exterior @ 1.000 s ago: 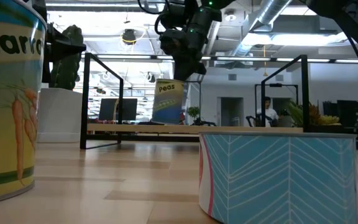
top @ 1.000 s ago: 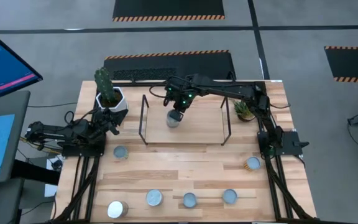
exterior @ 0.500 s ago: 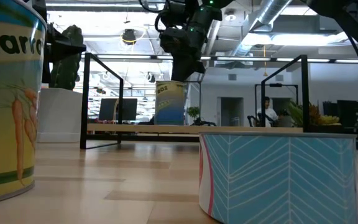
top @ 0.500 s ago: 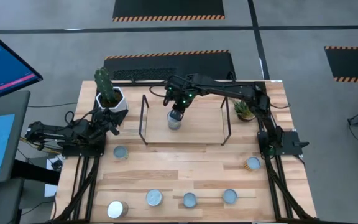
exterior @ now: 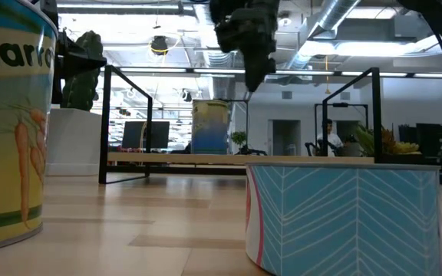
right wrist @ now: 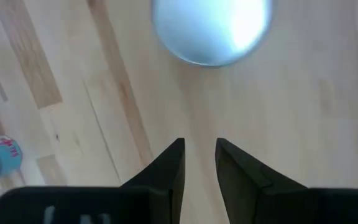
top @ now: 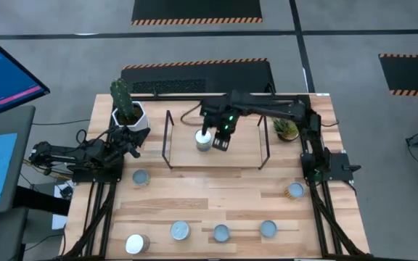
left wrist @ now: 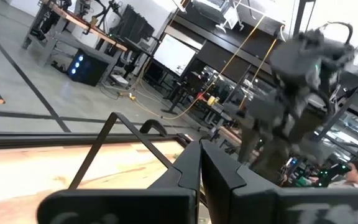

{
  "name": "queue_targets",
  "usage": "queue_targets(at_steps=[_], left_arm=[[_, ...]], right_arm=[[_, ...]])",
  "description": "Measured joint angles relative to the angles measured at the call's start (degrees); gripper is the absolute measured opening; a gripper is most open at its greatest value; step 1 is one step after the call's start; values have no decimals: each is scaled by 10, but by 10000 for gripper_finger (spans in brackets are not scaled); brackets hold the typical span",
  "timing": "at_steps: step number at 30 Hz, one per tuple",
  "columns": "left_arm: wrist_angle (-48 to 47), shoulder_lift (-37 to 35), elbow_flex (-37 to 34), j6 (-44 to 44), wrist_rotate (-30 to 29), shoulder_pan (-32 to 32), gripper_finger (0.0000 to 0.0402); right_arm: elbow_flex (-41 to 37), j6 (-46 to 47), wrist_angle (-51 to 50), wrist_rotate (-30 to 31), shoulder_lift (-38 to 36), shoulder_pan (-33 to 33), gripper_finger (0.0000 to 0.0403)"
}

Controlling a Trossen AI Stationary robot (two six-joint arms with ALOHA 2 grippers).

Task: Pick and place cans onto a shelf
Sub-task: Put the canned peas on the shelf

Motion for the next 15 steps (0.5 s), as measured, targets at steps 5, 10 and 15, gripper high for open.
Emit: queue_targets(at_steps=[5,10,15], left_arm=[[0,0,0,-2,0,0,0],[0,0,0,-3,0,0,0],[0,0,0,-12,0,0,0]], right_arm=[[-48,3,53,6,9,16,100],[-81,5,139,17,15,15,93],[-84,6,173,18,21,1,90]])
